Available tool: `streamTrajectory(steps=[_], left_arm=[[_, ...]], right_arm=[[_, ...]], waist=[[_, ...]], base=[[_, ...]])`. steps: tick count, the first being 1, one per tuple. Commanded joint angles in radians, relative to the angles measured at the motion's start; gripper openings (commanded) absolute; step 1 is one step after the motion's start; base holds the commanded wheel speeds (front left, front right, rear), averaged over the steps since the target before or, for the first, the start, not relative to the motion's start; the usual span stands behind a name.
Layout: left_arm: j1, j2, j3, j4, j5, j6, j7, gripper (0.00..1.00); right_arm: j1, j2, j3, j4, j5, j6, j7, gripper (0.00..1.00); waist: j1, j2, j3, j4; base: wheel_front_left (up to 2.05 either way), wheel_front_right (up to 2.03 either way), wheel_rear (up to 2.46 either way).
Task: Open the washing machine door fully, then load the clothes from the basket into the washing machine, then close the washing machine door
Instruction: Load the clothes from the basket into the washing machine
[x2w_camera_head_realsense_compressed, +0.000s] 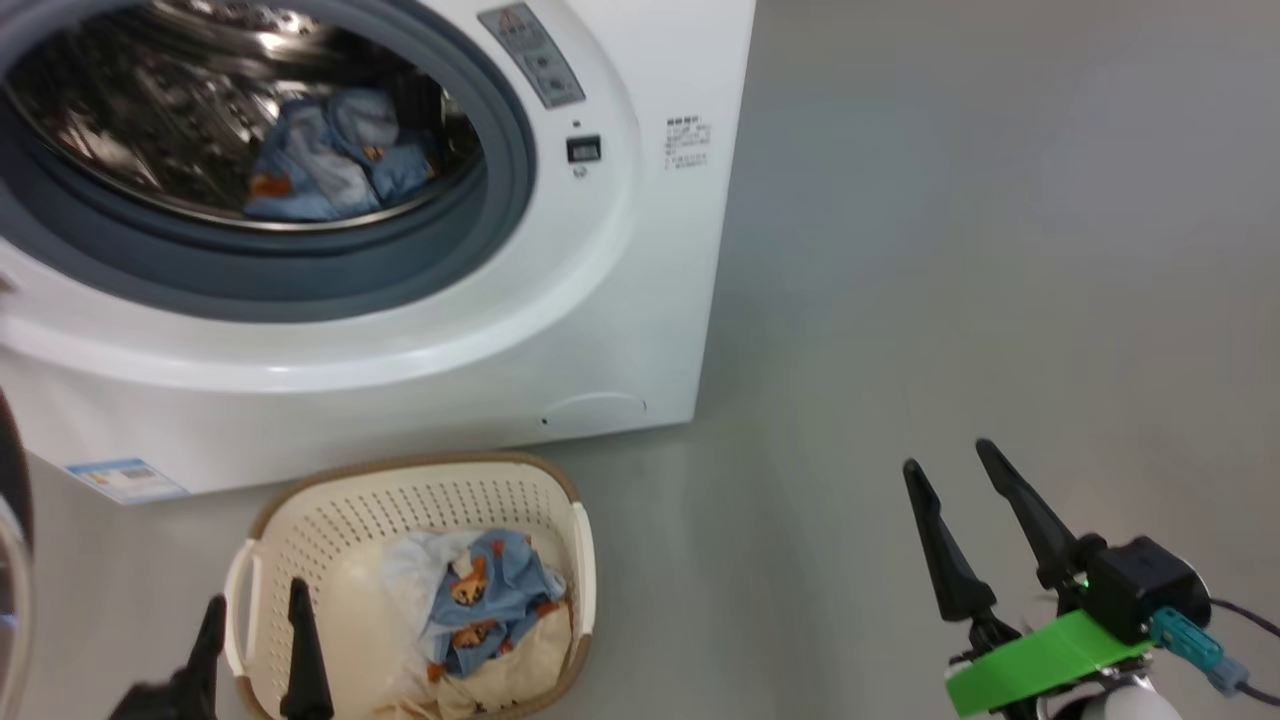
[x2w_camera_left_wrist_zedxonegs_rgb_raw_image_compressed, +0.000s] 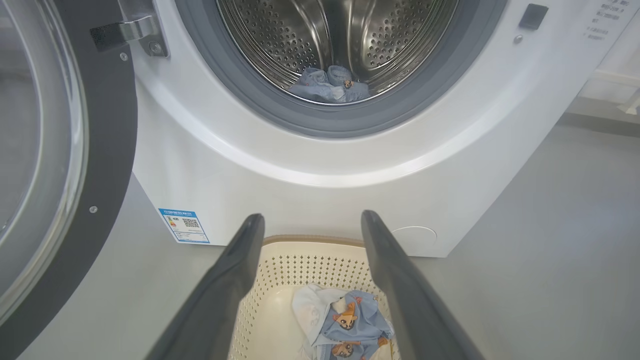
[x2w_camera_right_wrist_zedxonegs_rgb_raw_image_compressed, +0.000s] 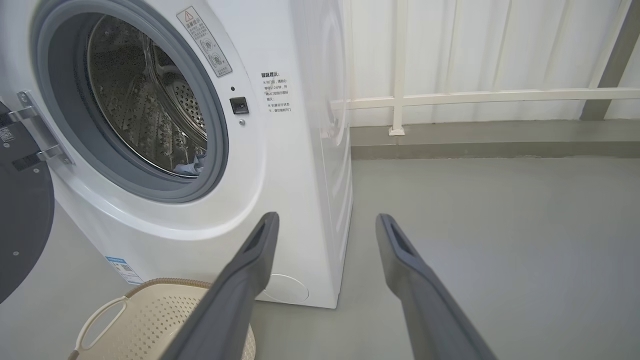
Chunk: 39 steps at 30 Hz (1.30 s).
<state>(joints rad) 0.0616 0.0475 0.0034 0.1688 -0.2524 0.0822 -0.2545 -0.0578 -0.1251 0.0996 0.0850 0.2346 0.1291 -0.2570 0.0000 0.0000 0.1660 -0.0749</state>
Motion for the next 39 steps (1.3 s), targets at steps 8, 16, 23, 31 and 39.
streamTrajectory(steps=[8, 16, 23, 31, 39], left_arm=[[-0.162, 0.049, 0.03, 0.061, -0.052, -0.039, 0.115, 1.0], [-0.251, 0.094, 0.024, 0.119, -0.077, -0.061, 0.231, 1.0], [-0.315, 0.127, 0.021, 0.163, -0.081, -0.059, 0.308, 1.0], [-0.412, 0.164, 0.014, 0.258, -0.101, -0.069, 0.421, 1.0], [-0.521, 0.204, 0.02, 0.378, -0.113, -0.062, 0.492, 1.0]], right_arm=[[-0.115, 0.036, 0.052, -0.025, -0.013, 0.002, -0.005, 1.0], [-0.171, 0.061, 0.077, -0.024, -0.009, 0.002, -0.005, 1.0], [-0.21, 0.071, 0.092, -0.028, -0.005, 0.002, -0.005, 1.0], [-0.268, 0.074, 0.117, -0.039, 0.014, 0.002, -0.005, 1.0], [-0.32, 0.075, 0.141, -0.049, 0.033, 0.002, -0.005, 1.0]], waist=[[0.0, 0.0, 0.182, -0.062], [0.0, 0.0, 0.268, -0.105], [0.0, 0.0, 0.339, -0.138], [0.0, 0.0, 0.44, -0.175], [0.0, 0.0, 0.531, -0.206]], base=[[0.0, 0.0, 0.0], [0.0, 0.0, 0.0], [0.0, 0.0, 0.0], [0.0, 0.0, 0.0], [0.0, 0.0, 0.0]])
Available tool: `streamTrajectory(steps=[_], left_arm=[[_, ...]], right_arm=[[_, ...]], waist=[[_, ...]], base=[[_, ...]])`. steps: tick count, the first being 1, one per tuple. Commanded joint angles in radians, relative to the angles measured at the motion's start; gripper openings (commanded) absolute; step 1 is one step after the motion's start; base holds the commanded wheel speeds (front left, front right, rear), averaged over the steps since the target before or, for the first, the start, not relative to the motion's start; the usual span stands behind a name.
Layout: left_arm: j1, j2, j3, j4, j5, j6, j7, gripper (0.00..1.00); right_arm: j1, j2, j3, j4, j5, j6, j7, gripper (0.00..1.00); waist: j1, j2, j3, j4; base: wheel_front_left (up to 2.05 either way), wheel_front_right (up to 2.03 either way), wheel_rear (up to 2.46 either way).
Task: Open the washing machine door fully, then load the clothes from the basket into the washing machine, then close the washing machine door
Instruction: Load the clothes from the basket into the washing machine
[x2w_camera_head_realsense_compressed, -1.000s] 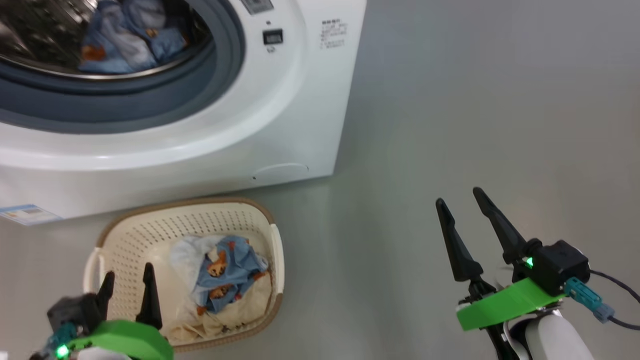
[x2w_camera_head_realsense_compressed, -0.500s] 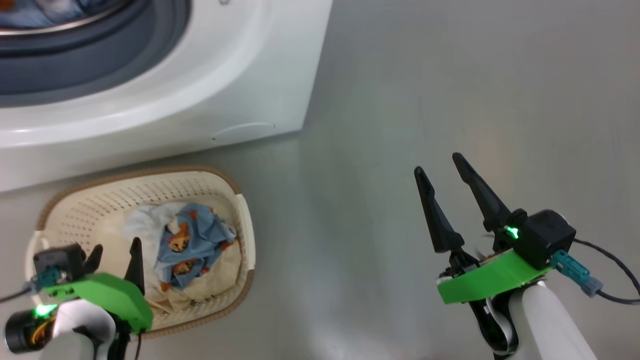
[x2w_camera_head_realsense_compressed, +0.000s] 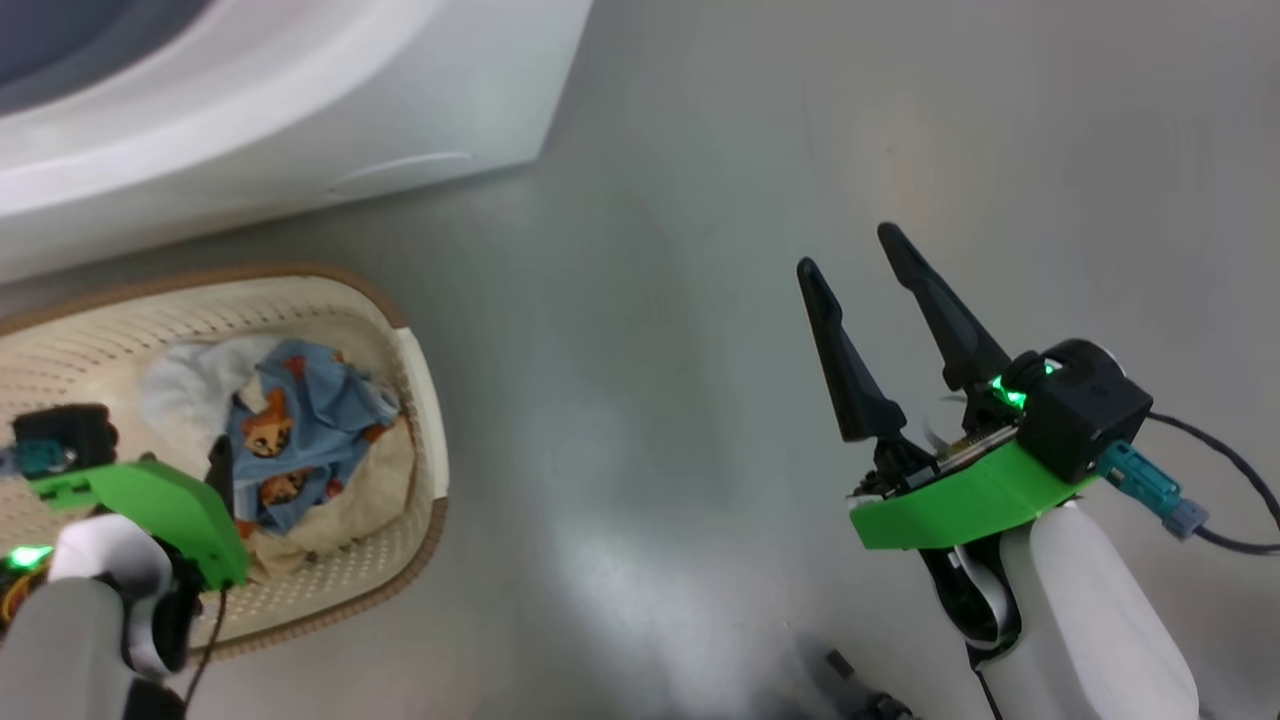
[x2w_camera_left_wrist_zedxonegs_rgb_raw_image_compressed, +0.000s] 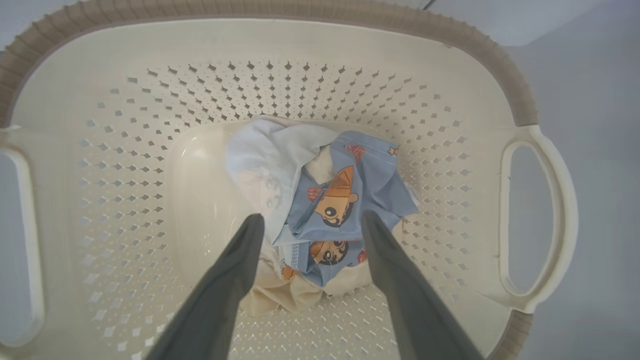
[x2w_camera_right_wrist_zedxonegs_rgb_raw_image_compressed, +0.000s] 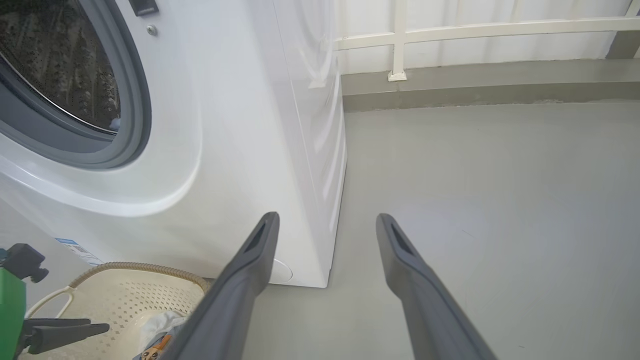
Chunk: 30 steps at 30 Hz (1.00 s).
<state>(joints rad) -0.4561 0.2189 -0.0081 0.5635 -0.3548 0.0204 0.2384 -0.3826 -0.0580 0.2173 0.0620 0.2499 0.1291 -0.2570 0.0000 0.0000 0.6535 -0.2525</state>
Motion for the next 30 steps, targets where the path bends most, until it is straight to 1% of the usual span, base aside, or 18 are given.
streamTrajectory(steps=[1, 7, 17, 27, 30], left_arm=[[-0.016, 0.036, 0.033, -0.003, -0.014, 0.0, 0.002, 1.0], [-0.094, 0.059, 0.044, 0.083, -0.027, 0.005, 0.009, 1.0], [-0.186, 0.081, 0.044, 0.188, -0.045, -0.01, 0.011, 1.0], [-0.233, 0.076, 0.035, 0.246, -0.063, -0.034, -0.001, 1.0], [-0.242, 0.074, 0.033, 0.262, -0.072, -0.048, -0.002, 1.0]], right_arm=[[-0.001, 0.008, 0.025, -0.027, 0.018, 0.002, -0.005, 1.0], [-0.028, 0.008, 0.027, -0.034, 0.016, 0.002, -0.005, 1.0], [-0.07, 0.008, 0.033, -0.045, 0.004, 0.002, -0.005, 1.0], [-0.094, 0.008, 0.037, -0.041, -0.003, 0.002, -0.005, 1.0], [-0.097, 0.008, 0.038, -0.039, -0.003, 0.002, -0.005, 1.0]], waist=[[0.0, 0.0, 0.054, -0.032], [0.0, 0.0, 0.119, -0.045], [0.0, 0.0, 0.201, -0.044], [0.0, 0.0, 0.228, -0.035], [0.0, 0.0, 0.23, -0.034]], base=[[0.0, 0.0, 0.0], [0.0, 0.0, 0.0], [0.0, 0.0, 0.0], [0.0, 0.0, 0.0], [0.0, 0.0, 0.0]])
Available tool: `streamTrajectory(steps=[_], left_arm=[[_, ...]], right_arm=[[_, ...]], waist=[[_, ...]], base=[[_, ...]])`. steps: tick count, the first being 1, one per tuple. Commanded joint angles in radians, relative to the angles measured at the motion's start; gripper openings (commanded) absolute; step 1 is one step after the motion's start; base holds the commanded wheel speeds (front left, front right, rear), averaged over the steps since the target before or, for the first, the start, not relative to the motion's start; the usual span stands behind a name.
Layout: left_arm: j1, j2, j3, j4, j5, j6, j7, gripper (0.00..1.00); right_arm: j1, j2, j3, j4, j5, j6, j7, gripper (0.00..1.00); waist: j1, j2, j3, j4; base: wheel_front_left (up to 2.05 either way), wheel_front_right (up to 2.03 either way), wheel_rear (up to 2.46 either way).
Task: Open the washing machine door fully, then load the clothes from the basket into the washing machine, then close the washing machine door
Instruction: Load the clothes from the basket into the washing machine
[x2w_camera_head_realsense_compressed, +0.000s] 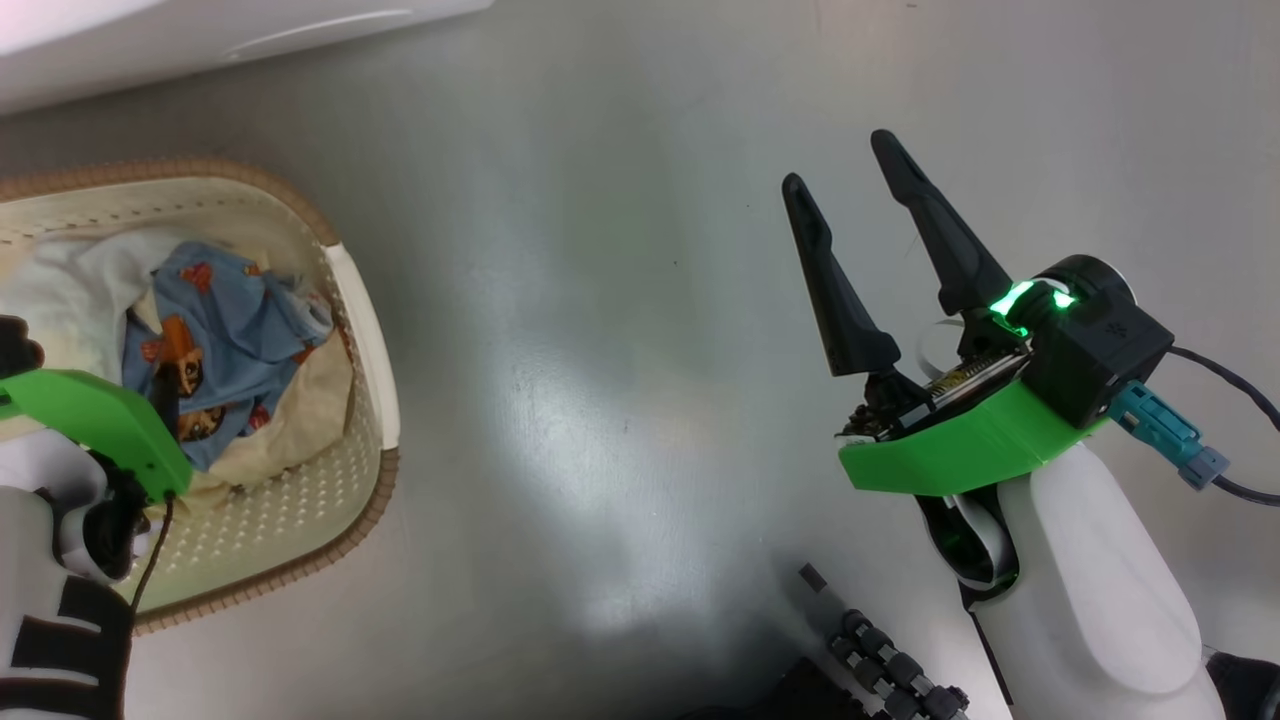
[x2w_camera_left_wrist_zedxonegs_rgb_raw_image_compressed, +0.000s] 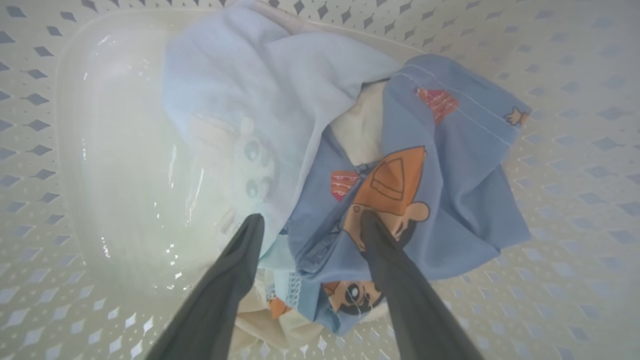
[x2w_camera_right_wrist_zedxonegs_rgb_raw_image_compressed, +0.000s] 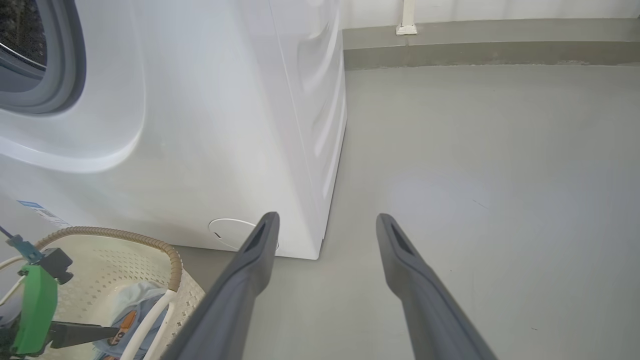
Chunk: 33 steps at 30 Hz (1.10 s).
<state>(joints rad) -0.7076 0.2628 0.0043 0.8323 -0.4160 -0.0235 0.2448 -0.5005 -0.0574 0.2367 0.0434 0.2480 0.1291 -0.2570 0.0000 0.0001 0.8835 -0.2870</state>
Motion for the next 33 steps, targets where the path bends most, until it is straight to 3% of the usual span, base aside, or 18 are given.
streamTrajectory(steps=[1, 10, 33], left_arm=[[0.007, 0.028, 0.019, -0.003, -0.016, -0.011, -0.008, 1.0], [-0.014, 0.013, 0.015, 0.031, -0.054, -0.05, 0.0, 1.0], [-0.092, 0.028, -0.009, 0.1, -0.07, -0.067, -0.045, 0.98]], right_arm=[[0.02, 0.007, 0.02, -0.02, -0.001, 0.002, -0.005, 1.0], [0.015, 0.007, 0.029, -0.023, -0.002, 0.002, -0.005, 1.0], [0.013, 0.007, 0.027, -0.033, -0.027, 0.002, -0.005, 1.0]], waist=[[0.0, -0.0001, 0.001, 0.001], [0.0, -0.0001, 0.013, -0.008], [0.0, -0.0001, 0.072, -0.017]], base=[[0.0, 0.0, 0.0], [0.0, 0.0, 0.0], [0.0, 0.0, 0.0]])
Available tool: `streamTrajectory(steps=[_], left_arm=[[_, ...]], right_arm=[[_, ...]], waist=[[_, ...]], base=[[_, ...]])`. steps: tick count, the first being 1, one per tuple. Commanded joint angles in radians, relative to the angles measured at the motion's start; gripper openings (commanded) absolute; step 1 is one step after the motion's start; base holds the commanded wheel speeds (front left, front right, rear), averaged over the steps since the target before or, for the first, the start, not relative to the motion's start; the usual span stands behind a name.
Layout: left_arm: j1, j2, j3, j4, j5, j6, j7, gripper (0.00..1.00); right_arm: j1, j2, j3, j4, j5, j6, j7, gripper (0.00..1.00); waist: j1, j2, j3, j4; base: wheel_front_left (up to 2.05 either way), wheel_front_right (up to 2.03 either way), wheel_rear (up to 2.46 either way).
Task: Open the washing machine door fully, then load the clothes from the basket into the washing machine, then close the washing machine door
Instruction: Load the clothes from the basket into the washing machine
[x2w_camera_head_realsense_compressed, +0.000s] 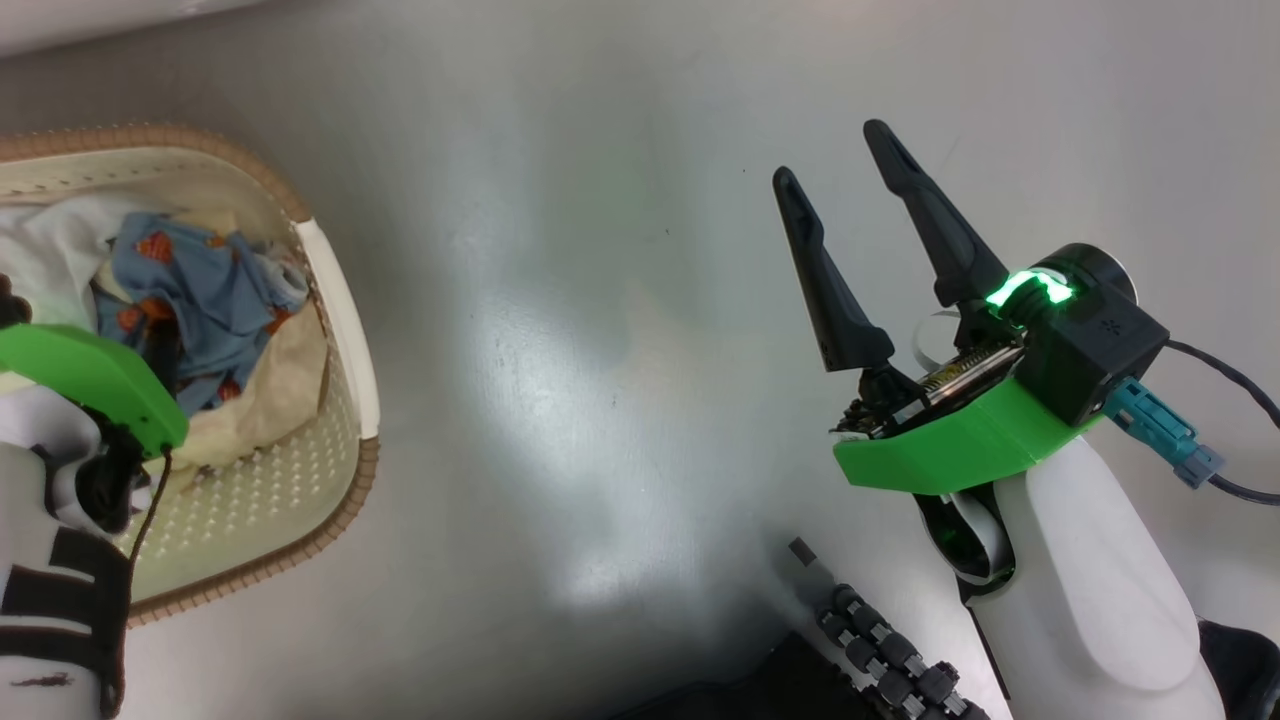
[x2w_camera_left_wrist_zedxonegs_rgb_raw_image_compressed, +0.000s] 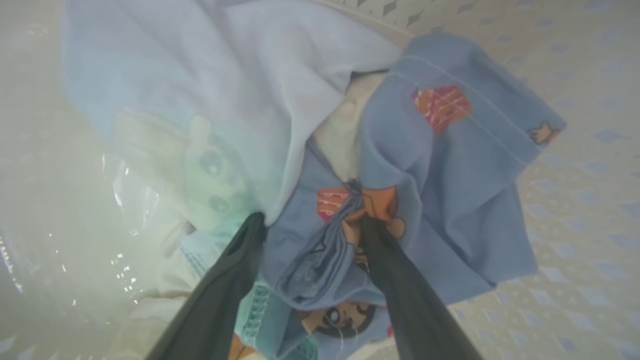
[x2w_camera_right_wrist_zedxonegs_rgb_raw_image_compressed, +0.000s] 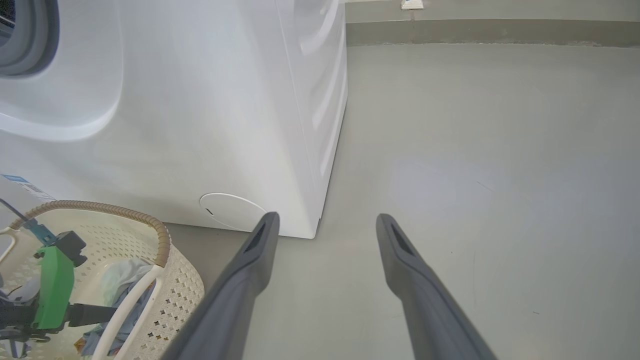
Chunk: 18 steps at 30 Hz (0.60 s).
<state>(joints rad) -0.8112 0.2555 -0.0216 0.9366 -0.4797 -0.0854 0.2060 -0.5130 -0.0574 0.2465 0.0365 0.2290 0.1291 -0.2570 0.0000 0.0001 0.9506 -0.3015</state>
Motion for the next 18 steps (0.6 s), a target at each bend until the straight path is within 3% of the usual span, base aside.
streamTrajectory(steps=[1, 8, 10, 15, 17, 18], left_arm=[[0.007, 0.036, 0.015, -0.002, -0.006, -0.005, -0.008, 0.97], [-0.021, 0.039, 0.003, 0.011, -0.002, -0.007, -0.029, 0.78], [-0.029, 0.037, -0.002, 0.016, -0.001, -0.007, -0.037, 0.54], [-0.048, 0.03, -0.013, 0.034, -0.001, -0.012, -0.059, 0.2], [-0.054, 0.027, -0.017, 0.041, -0.001, -0.014, -0.071, 0.0], [-0.057, 0.025, -0.019, 0.044, -0.002, -0.015, -0.077, 0.0]], right_arm=[[0.026, 0.007, 0.017, -0.027, -0.008, 0.002, -0.005, 1.0], [0.026, 0.007, 0.01, -0.03, -0.012, 0.002, -0.005, 1.0], [0.025, 0.007, 0.006, -0.031, -0.015, 0.002, -0.005, 1.0], [0.021, 0.007, -0.003, -0.033, -0.022, 0.002, -0.005, 1.0], [0.02, 0.007, -0.006, -0.033, -0.027, 0.002, -0.005, 1.0], [0.019, 0.007, -0.007, -0.032, -0.029, 0.002, -0.005, 1.0]], waist=[[0.0, -0.0001, 0.008, -0.002], [0.0, -0.0001, 0.026, -0.002], [0.0, -0.0001, 0.032, 0.0], [0.0, -0.0001, 0.044, 0.006], [0.0, -0.0001, 0.047, 0.009], [0.0, -0.0001, 0.048, 0.011]], base=[[0.0, 0.0, 0.0], [0.0, 0.0, 0.0], [0.0, 0.0, 0.0], [0.0, 0.0, 0.0], [0.0, 0.0, 0.0], [0.0, 0.0, 0.0]])
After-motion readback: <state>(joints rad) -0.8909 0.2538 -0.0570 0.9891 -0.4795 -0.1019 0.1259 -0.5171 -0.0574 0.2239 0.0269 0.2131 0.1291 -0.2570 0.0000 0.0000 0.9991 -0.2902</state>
